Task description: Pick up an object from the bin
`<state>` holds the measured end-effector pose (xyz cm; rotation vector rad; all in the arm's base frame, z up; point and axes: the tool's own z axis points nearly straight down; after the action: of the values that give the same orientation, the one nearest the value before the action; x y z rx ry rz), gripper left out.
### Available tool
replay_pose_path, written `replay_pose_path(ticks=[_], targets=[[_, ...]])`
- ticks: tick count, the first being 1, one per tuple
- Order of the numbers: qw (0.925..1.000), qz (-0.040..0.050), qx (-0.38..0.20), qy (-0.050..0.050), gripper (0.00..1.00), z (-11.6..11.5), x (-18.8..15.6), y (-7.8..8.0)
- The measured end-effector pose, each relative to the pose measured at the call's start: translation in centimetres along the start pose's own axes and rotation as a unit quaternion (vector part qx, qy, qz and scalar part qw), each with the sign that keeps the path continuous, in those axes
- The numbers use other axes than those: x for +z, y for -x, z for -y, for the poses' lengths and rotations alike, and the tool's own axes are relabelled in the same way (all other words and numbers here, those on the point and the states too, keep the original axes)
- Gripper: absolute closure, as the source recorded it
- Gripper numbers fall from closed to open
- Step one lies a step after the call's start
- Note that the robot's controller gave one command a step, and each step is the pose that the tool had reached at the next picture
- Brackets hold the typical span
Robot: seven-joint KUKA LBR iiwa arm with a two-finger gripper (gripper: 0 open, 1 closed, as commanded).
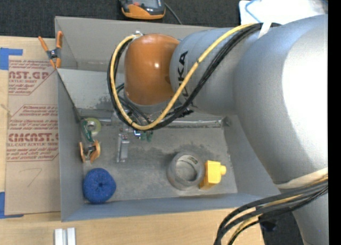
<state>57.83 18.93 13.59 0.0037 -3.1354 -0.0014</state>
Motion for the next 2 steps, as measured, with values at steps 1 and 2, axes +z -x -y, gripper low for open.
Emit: replay_pose_path(ticks=[1,2], targets=[[1.0,0.0036,0.001,0.001,0.0,0.1,-0.4,0.2],[0.9723,0.0017,-0.234,0.0,0.0,-5.6,6.7,-5.3]])
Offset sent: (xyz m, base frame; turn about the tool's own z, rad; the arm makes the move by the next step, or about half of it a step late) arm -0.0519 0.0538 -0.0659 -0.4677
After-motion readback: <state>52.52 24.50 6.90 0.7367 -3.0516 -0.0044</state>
